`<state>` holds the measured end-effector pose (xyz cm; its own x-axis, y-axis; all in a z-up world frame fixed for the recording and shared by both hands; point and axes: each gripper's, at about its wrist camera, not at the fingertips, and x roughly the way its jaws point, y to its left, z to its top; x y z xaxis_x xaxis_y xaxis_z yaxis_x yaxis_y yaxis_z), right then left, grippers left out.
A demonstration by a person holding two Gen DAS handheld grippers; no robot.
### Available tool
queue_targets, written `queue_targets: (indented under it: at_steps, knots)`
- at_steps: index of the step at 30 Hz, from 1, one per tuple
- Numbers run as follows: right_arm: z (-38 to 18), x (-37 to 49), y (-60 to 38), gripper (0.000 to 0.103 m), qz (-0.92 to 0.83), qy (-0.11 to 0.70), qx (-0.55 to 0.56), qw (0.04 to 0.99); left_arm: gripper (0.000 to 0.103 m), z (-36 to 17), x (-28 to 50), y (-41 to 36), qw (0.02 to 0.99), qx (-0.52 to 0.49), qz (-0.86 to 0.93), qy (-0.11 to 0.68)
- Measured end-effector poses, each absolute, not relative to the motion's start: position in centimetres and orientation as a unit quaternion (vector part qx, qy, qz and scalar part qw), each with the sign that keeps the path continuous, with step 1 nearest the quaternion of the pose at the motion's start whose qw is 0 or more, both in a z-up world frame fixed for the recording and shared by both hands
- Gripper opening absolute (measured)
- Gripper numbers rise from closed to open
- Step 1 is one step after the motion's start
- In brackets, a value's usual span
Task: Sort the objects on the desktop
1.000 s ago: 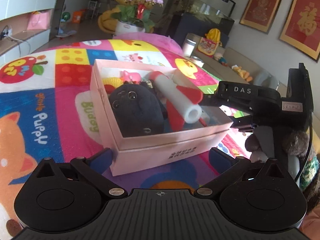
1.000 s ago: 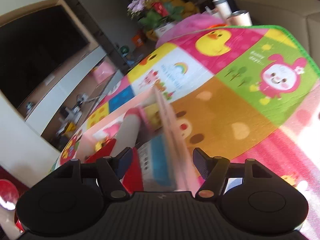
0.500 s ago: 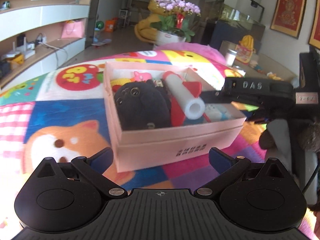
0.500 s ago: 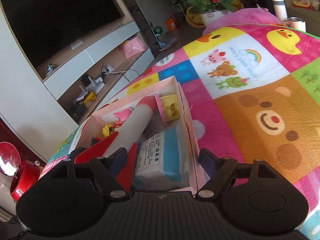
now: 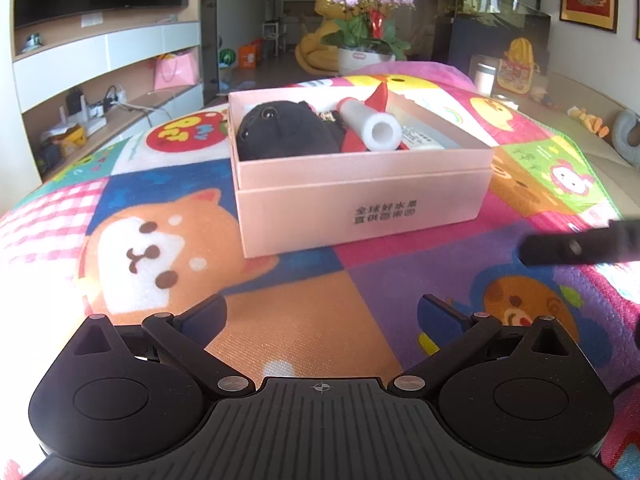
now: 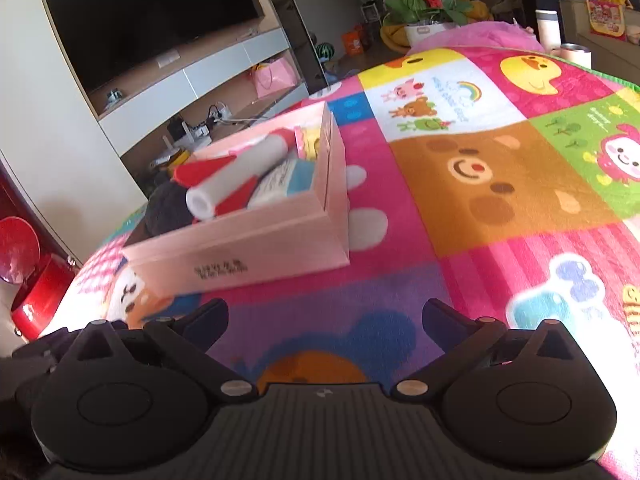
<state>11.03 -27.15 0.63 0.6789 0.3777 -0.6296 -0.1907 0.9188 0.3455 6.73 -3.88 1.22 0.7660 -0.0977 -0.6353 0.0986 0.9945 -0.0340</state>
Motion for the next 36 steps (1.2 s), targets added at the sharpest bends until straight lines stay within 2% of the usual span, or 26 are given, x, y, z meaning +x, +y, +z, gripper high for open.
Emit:
queue_targets:
  at_steps: [10,21,31,36]
  knots:
    - [0.1,5.2,-28.2,0.103,0.142,0.358,0.15,0.911,0.103,0.4,7.4,-5.4,0.939,0.024,-0.044,0.339]
    - [-0.4,4.5,-28.7,0.103,0.084,0.335,0.187,0.919,0.103,0.3,7.3,-5.3,0.939,0.021,-0.045,0.34]
    - [-0.2,5.3,-27.6,0.103,0.053,0.347,0.158,0.923,0.103,0.4,7.3,-5.2,0.939,0.02,-0.045,0.34]
    - [0.0,5.7,-26.9,0.103,0.063,0.356,0.104,0.926,0.103,0.4,7.3,-5.3,0.939,0.021,-0.045,0.34]
